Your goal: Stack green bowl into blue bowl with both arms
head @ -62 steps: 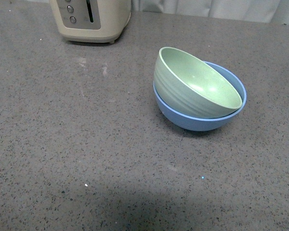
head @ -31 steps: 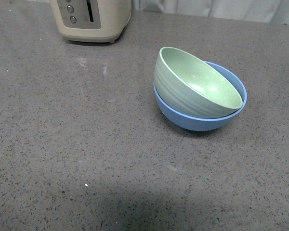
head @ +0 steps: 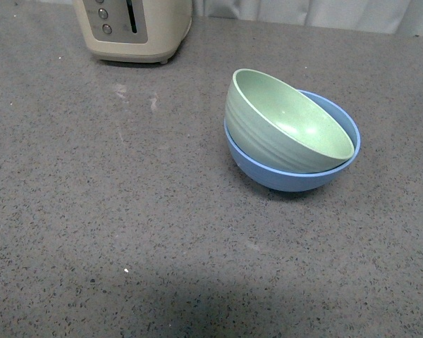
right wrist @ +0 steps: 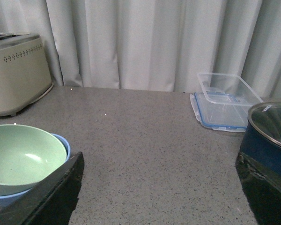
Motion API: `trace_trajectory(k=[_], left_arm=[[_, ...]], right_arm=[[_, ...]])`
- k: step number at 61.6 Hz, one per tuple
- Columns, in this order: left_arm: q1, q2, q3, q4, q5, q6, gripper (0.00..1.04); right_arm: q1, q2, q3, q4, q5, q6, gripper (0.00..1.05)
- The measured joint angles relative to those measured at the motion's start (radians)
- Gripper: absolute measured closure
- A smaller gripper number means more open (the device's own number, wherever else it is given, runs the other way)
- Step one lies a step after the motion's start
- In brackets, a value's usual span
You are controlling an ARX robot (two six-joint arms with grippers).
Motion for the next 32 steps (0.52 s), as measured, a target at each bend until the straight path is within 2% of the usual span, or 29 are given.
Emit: trace_trajectory(k=[32], left_arm=[[0.000,0.000,0.000,0.000,0.000,0.000,0.06]], right_arm=[[0.000,0.000,0.000,0.000,0.000,0.000,0.09]])
